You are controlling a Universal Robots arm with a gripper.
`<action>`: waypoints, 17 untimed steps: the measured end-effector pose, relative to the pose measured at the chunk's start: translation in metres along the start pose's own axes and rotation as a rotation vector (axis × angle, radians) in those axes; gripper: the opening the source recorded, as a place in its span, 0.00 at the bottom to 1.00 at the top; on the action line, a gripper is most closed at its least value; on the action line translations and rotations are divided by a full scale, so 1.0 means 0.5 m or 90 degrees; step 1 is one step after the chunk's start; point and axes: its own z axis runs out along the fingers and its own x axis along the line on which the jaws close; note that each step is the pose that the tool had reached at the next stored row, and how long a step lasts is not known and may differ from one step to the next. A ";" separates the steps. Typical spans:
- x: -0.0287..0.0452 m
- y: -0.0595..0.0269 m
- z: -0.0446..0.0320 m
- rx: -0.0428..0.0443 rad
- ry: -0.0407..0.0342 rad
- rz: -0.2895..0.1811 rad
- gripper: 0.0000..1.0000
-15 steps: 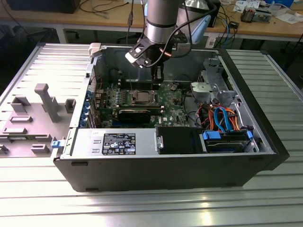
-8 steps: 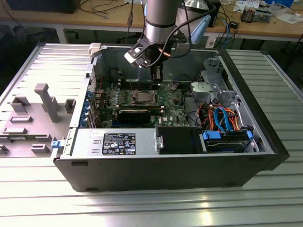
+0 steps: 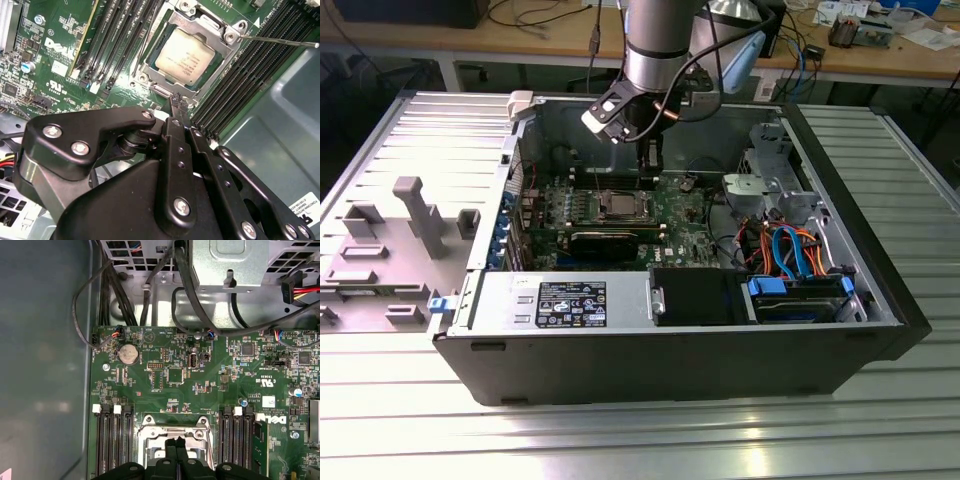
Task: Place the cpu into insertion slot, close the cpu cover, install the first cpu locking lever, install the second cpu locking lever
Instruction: 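Close the cpu cover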
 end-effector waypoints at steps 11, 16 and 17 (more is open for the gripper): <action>0.000 -0.010 0.000 0.0000 0.0000 0.000 0.11; 0.000 -0.012 0.000 0.0000 0.0000 0.000 0.11; 0.000 -0.012 0.000 0.0000 0.0000 0.000 0.11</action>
